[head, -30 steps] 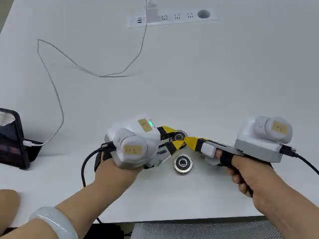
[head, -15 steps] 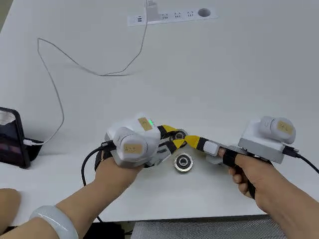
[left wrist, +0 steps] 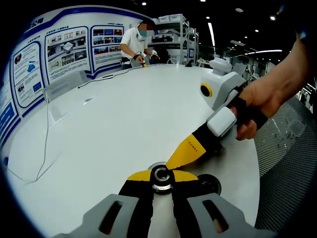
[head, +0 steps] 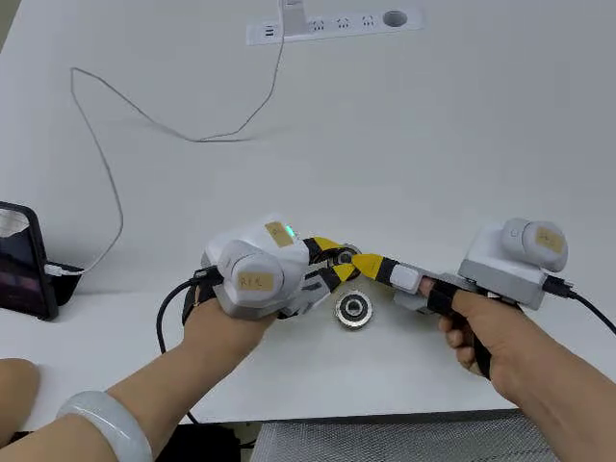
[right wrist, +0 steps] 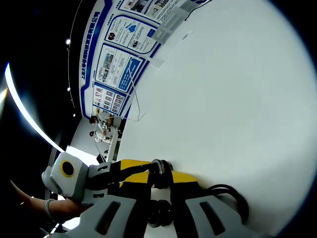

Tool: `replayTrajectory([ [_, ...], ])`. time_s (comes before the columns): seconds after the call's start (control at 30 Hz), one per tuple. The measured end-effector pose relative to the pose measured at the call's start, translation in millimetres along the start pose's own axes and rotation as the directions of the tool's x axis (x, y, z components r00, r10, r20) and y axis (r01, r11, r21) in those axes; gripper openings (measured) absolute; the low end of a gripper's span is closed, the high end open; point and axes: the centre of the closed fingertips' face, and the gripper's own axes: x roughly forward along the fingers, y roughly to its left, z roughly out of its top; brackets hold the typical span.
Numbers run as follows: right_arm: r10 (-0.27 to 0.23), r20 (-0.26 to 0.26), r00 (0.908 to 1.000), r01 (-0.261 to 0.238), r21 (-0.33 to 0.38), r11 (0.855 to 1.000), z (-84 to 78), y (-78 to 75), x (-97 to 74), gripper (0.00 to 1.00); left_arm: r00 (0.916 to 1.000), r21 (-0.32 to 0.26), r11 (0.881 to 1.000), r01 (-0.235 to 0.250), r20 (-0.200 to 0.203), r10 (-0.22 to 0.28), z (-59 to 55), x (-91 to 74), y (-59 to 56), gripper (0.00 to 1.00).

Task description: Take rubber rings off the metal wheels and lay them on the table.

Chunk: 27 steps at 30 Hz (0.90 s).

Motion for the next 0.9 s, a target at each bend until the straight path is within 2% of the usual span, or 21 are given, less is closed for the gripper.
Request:
replayTrajectory([
  [0.2,0.014,-0.01,0.9999,-0.014,-0.007,1.0,-0.5,4.8,-2.2,0.15,1.0,0.0,1.0,0.001,0.003,-0.001,-0.1,-0.1,0.1,0.14],
  [0.33,0.015,-0.012,0.9998,-0.016,-0.022,1.0,-0.1,2.5,-3.1,0.15,1.0,0.0,1.0,0.001,0.003,-0.001,-0.1,-0.2,0.3,0.14],
  [0.57,0.024,-0.005,0.9997,-0.024,-0.002,1.0,2.3,-1.0,0.5,0.15,1.0,-0.004,1.0,0.001,0.003,-0.001,-0.1,-0.3,0.4,0.14],
  [0.73,0.015,-0.004,0.9999,-0.015,-0.024,1.0,3.7,-1.8,-2.7,0.13,1.0,-0.004,1.0,0.001,0.003,-0.001,-0.2,-0.2,0.6,0.14],
  [0.9,0.009,-0.008,0.9999,-0.009,-0.057,0.998,4.5,-4.5,-4.1,0.07,1.0,-0.004,1.0,0.001,0.004,-0.001,-0.2,-0.2,0.6,0.14],
])
